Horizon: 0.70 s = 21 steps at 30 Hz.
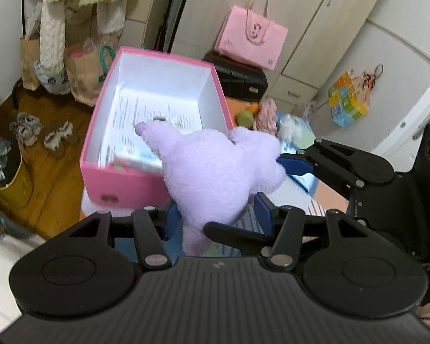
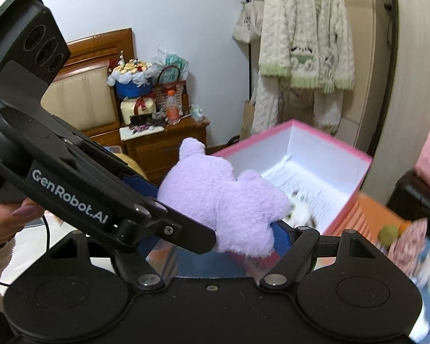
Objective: Organize soft objects
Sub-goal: 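Lift the lilac plush with the left gripper and carry it over the pink box, then open the left gripper to drop the lilac plush into the box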
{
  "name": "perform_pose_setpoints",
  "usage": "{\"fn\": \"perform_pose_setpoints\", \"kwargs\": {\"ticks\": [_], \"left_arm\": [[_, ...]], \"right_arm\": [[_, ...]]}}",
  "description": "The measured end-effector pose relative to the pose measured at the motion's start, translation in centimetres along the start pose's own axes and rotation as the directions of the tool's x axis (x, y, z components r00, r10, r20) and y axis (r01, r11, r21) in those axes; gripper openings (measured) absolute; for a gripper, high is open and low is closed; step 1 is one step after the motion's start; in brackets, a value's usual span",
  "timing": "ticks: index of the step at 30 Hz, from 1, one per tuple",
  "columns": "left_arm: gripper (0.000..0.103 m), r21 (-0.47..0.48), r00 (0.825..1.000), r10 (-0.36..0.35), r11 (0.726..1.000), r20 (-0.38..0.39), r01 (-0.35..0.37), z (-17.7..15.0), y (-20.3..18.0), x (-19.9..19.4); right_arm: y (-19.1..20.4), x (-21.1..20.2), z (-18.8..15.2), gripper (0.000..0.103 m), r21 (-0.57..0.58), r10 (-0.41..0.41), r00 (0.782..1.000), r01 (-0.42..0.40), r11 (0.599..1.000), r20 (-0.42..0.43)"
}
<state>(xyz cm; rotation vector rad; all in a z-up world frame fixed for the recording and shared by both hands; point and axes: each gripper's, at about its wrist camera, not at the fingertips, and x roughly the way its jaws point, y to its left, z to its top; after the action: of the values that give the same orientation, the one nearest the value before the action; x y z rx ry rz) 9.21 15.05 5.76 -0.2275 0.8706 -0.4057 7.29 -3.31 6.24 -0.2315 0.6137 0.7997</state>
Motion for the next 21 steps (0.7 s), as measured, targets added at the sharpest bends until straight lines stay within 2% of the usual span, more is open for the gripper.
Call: {"fn": "perform_pose_setpoints", "kwargs": {"ticks": [6, 10, 16, 21], "left_arm": [[0.053, -0.047, 0.999, -0.018, 0.999, 0.031, 0.02, 4.6, 2.2, 2.6], [0.053, -0.092, 0.999, -0.027, 0.995, 0.033, 0.03, 7.1, 4.0, 5.4], [0.053, -0.194, 0.997, -0.053, 0.98, -0.052, 0.042, 9.5, 7.0, 11.2], [0.052, -0.23, 0.995, -0.02, 0.973, -0.099, -0.003, 10.8, 8.0, 14.5]], "right_arm": [[-2.4, 2.5, 3.1, 0.081, -0.05, -0.024, 0.999, 0.026, 0.998, 0.046], [-5.3, 5.0, 5.3, 0.081, -0.059, -0.013, 0.999, 0.015, 0.998, 0.036], [-9.0, 10.2, 7.3, 0.081, -0.149, 0.008, 0.997, -0.02, 0.989, -0.075], [-11.4, 13.7, 7.5, 0.08, -0.165, 0.035, 0.989, -0.058, 0.985, -0.143]]}}
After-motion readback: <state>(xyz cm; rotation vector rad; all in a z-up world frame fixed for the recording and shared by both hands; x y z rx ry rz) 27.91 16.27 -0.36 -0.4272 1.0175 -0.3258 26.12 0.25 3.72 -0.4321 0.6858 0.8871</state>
